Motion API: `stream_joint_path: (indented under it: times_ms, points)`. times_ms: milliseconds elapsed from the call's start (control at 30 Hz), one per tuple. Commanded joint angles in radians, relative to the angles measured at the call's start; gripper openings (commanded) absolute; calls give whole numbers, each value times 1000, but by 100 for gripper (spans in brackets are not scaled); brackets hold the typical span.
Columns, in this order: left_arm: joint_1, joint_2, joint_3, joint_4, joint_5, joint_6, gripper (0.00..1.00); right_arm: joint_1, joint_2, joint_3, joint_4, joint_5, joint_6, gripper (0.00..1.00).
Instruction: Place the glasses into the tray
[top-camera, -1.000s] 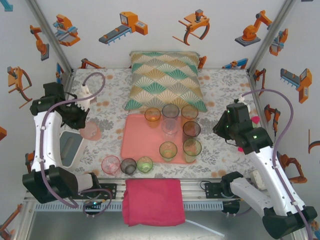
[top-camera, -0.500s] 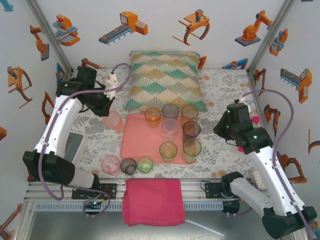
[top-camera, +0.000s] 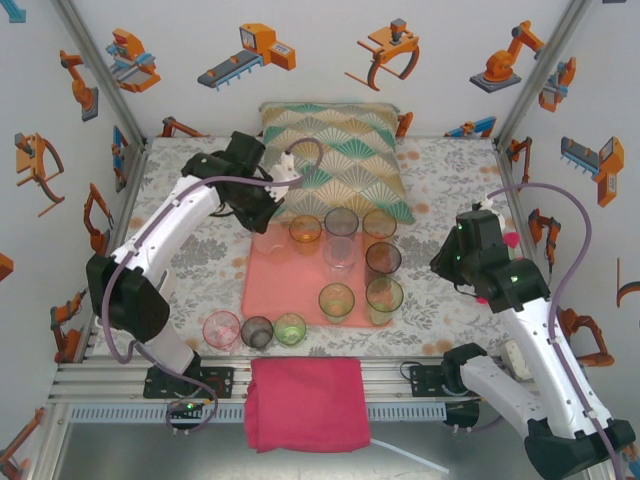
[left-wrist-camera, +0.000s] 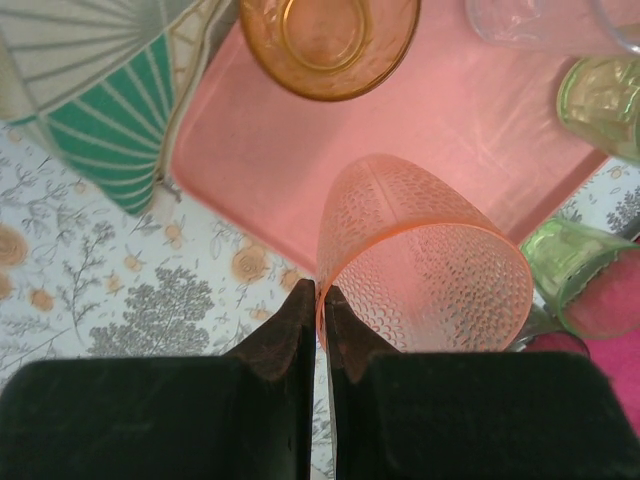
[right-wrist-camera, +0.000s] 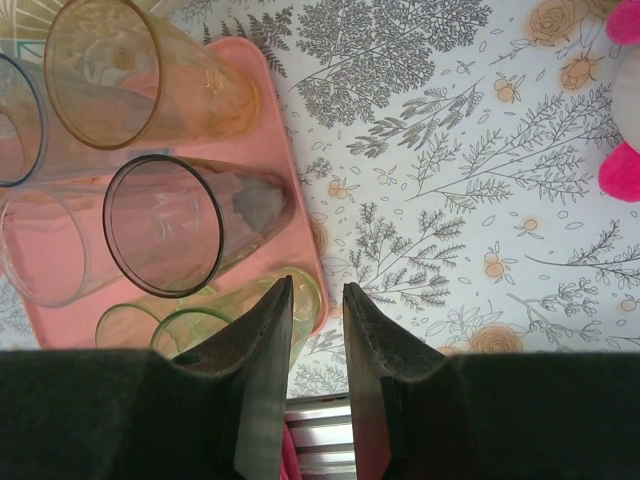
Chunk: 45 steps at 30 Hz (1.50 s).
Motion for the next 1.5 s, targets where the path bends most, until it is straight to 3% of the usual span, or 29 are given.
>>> stream_joint_path:
  times_ms: [0, 733, 1467]
  points:
    - [-41, 15, 17, 36, -3, -52, 14, -6, -6, 34, -23, 30, 9, 30]
    - [-170, 126, -43, 150, -27, -126, 15, -6, -17, 17, -34, 39, 9, 30]
    - [-195, 152, -102, 198, -55, -153, 16, -9, -38, -7, -32, 42, 14, 30]
